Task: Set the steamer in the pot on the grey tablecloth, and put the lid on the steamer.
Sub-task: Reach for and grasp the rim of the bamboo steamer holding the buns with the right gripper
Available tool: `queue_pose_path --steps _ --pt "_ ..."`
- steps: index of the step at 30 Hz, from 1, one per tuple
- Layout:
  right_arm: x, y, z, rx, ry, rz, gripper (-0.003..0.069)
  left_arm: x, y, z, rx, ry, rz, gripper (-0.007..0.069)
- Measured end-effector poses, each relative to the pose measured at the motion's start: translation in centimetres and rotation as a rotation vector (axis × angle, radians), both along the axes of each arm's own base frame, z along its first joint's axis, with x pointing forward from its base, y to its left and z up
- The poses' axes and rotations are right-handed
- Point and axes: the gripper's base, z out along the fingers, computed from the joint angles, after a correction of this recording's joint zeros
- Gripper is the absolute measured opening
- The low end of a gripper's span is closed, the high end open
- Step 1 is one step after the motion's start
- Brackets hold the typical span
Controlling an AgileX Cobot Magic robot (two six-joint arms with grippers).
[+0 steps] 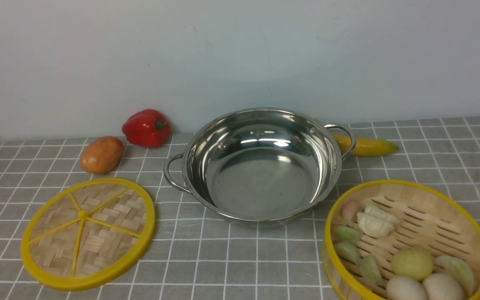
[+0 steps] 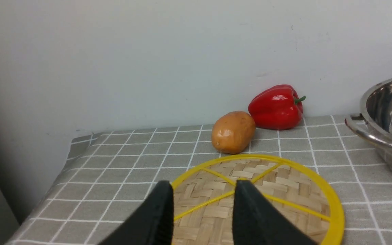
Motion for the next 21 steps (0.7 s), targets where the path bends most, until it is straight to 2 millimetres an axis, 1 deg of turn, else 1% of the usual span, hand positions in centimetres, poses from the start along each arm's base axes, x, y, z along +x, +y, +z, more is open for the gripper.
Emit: queue_pose_path --steps 1,3,4,5,6,7,9,13,21 --pt "0.0 0.1 0.1 0.086 -0.015 0.001 0.0242 0.0 -0.1 0.1 -0.062 -0.015 -0.003 0.0243" --pt "0.0 0.1 0.2 0.258 -0.045 0.003 0.0242 0.1 -0.3 0.4 -0.254 -0.078 -0.016 0.0243" --pt "0.0 0.2 0.2 0.279 -0.047 0.004 0.0242 0.1 -0.3 0.5 -0.277 -0.084 -0.017 0.0243" --pt "0.0 0.3 0.3 0.458 -0.067 0.007 0.0242 0.1 -0.5 0.9 -0.493 -0.147 -0.029 0.0243" --pt "0.0 0.3 0.3 0.527 -0.075 0.008 0.0242 0.1 -0.5 1.0 -0.573 -0.167 -0.033 0.0243" --pt "0.0 0.3 0.3 0.614 -0.083 0.010 0.0242 0.1 -0.6 1.1 -0.689 -0.190 -0.036 0.0243" --pt "0.0 0.4 0.3 0.706 -0.092 0.012 0.0242 0.1 -0.6 1.2 -0.808 -0.212 -0.037 0.0243" --pt "0.0 0.3 0.6 0.764 -0.123 0.009 0.0242 0.1 -0.6 1.4 -0.884 -0.229 -0.040 0.0243" --pt "0.0 0.1 0.9 0.781 -0.169 0.002 0.0242 0.1 -0.6 1.5 -0.892 -0.244 -0.044 0.0243"
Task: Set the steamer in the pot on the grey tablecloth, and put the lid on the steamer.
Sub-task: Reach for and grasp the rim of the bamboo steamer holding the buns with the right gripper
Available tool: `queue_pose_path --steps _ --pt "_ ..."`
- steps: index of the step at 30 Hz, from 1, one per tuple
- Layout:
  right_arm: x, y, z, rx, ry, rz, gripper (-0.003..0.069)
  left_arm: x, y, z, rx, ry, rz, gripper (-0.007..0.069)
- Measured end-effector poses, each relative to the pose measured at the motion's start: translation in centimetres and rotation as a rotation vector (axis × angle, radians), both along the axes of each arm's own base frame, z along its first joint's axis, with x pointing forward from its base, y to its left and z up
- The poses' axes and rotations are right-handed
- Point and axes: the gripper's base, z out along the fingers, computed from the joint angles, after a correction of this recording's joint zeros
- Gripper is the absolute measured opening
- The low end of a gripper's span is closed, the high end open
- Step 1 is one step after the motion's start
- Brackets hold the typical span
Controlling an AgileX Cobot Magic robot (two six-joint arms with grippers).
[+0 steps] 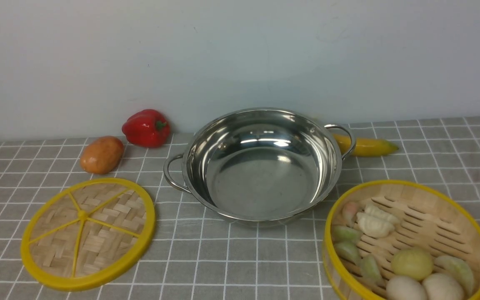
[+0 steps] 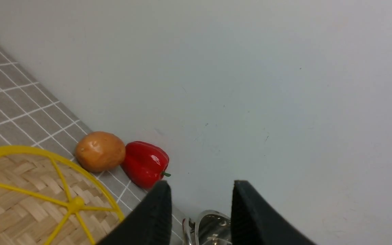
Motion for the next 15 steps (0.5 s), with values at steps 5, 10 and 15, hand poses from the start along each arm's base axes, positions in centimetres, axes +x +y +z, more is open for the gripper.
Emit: queue_pose_path --steps 5,10,15 --pt "-0.4 -1.2 1.7 0.089 -0.202 -0.122 0.0242 -0.1 0.2 0.9 -0.024 -0.107 0.015 0.0243" --pt "-2.0 -2.2 6.0 0.033 -0.480 -0.251 0.0242 -1.0 0.5 3.5 0.003 -0.398 0.062 0.0243" --pt "-2.7 -0.6 14.1 -0.536 -0.543 -0.282 0.0242 -2.2 0.5 6.7 0.173 -0.537 0.121 0.0243"
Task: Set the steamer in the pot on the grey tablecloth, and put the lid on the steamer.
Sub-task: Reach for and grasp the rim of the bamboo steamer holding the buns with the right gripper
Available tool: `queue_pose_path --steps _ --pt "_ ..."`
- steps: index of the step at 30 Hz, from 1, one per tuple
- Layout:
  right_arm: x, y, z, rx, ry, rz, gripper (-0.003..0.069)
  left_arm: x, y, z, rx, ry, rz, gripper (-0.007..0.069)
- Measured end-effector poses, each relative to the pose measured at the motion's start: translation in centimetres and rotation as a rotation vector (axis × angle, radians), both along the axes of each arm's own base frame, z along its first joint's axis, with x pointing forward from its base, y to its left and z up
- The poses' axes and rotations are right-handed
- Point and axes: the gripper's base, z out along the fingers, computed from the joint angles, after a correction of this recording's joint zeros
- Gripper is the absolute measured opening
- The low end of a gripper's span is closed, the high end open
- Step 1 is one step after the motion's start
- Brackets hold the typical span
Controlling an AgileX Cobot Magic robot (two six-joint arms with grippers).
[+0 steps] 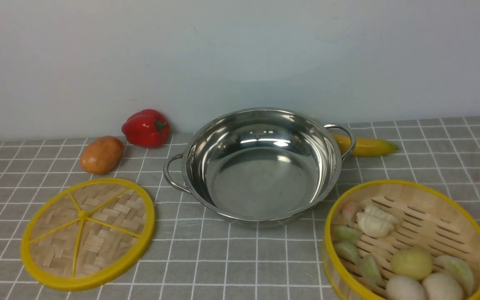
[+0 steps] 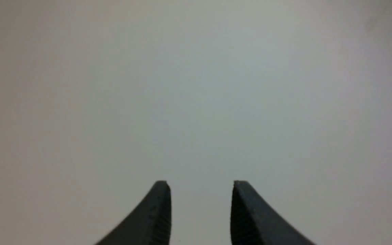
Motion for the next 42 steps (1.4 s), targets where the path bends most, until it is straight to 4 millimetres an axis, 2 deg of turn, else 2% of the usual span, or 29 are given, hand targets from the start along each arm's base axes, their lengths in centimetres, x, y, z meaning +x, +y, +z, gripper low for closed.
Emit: queue_pose_path --steps 1,2,3,4,8,9,12,13,14,17,18,19,21,22,23,29,35,42 --pt "0.8 0.3 1.8 -0.099 0.086 -0.021 0.0242 0.0 -0.1 0.7 0.043 0.059 0.014 0.0243" --pt "1.1 0.4 1.9 -0.107 0.122 -0.020 0.0242 0.0 -0.2 0.8 0.058 0.071 0.022 0.0243" --pt "2.5 0.4 2.7 -0.152 0.272 -0.023 0.0242 0.1 -0.3 1.2 0.110 0.163 0.034 0.0243" --pt "3.0 0.4 3.5 -0.173 0.325 -0.030 0.0242 0.3 -0.4 1.4 0.147 0.239 0.039 0.0243" --pt "8.0 -0.3 5.1 -0.172 0.816 -0.009 0.0242 2.0 -0.7 1.4 0.240 0.574 0.005 0.0243" --pt "7.9 -0.3 4.9 -0.171 0.837 -0.007 0.0242 2.2 -0.7 1.3 0.243 0.599 0.002 0.0243" --pt "12.1 -0.7 3.8 -0.195 1.220 0.048 0.0242 4.3 -0.7 1.4 0.276 0.875 -0.052 0.0243" --pt "12.5 -0.7 3.4 -0.208 1.277 0.062 0.0242 4.5 -0.7 1.4 0.281 0.891 -0.054 0.0243" --pt "14.0 -0.7 2.2 -0.231 1.411 0.115 0.0242 5.5 -0.7 1.5 0.311 0.998 -0.070 0.0243" --pt "17.0 -0.3 -1.1 -0.250 1.637 0.259 0.0242 8.0 -0.4 1.6 0.406 1.224 -0.105 0.0243" --pt "17.2 -0.3 -1.3 -0.250 1.647 0.267 0.0242 8.5 -0.4 1.5 0.420 1.265 -0.114 0.0243" --pt "18.6 -0.2 -2.8 -0.249 1.711 0.327 0.0242 9.8 -0.2 1.6 0.457 1.361 -0.140 0.0243" --pt "19.3 -0.1 -3.5 -0.243 1.734 0.353 0.0242 10.8 -0.2 1.3 0.483 1.454 -0.174 0.0243" --pt "20.3 -0.1 -4.6 -0.234 1.773 0.376 0.0242 12.5 -0.1 0.8 0.504 1.572 -0.219 0.0243" --pt "21.0 -0.2 -5.5 -0.232 1.801 0.388 0.0242 13.3 0.0 0.3 0.515 1.642 -0.250 0.0243" --pt "23.4 -0.4 -9.0 -0.194 1.912 0.427 0.0242 17.4 0.3 -2.5 0.524 1.877 -0.352 0.0243" --pt "24.7 -0.4 -11.1 -0.165 1.960 0.452 0.0242 19.2 0.5 -4.7 0.534 1.953 -0.376 0.0243" --pt "25.3 -0.4 -12.3 -0.158 1.974 0.465 0.0242 19.8 0.6 -5.0 0.580 1.910 -0.372 0.0243"
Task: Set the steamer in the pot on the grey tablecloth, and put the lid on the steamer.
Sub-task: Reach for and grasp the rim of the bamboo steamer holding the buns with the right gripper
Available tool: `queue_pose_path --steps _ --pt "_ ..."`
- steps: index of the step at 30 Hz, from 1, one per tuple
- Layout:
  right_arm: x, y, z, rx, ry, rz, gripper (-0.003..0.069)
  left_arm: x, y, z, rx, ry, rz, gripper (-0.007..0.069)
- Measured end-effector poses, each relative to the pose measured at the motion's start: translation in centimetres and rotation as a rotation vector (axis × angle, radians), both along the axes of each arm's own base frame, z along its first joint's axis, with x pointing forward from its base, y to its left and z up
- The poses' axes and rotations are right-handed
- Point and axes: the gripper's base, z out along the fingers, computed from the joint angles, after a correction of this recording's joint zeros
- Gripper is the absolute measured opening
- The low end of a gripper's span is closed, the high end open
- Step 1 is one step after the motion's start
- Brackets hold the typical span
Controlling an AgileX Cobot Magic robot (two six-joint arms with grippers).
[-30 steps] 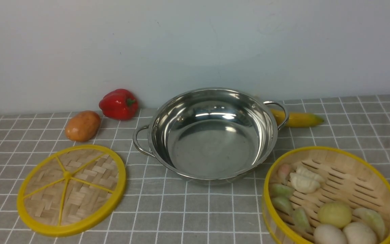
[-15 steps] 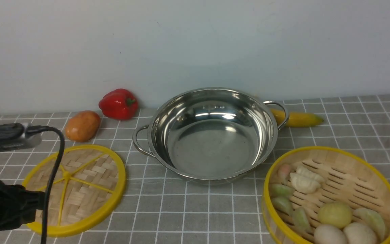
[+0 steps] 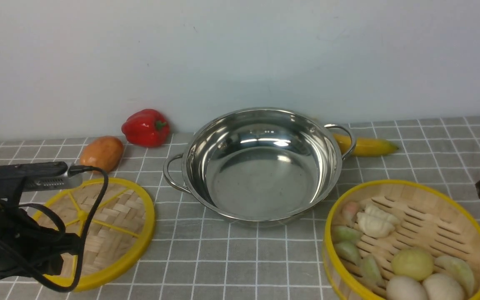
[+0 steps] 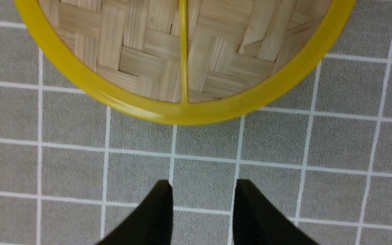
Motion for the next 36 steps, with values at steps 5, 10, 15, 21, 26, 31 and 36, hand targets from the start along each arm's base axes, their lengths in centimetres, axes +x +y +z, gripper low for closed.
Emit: queue_pose_path --steps 5,10,15,21,26,31,36 --pt "0.5 0.2 -1.1 0.007 0.029 0.011 0.0242 0.2 0.0 0.0 0.002 -0.021 0.000 0.0243" --pt "1.2 1.1 -2.5 -0.013 0.047 0.054 0.0242 0.2 0.0 0.0 0.002 -0.021 0.000 0.0243" --pt "1.9 1.4 -3.6 -0.054 0.053 0.092 0.0242 0.2 0.0 0.0 0.002 -0.021 -0.001 0.0243" --pt "2.2 1.1 -5.0 -0.083 0.088 0.074 0.0241 0.2 0.0 0.1 0.001 -0.023 -0.002 0.0243" --pt "2.3 1.1 -4.9 -0.084 0.087 0.062 0.0127 0.2 0.0 0.1 0.000 -0.028 -0.004 0.0243" --pt "2.1 1.0 -5.0 -0.101 0.102 0.085 0.0085 0.4 0.0 0.1 0.002 -0.042 -0.004 0.0243" --pt "1.8 0.8 -4.7 -0.127 0.157 0.096 0.0085 0.4 0.0 0.1 0.000 -0.042 -0.003 0.0243"
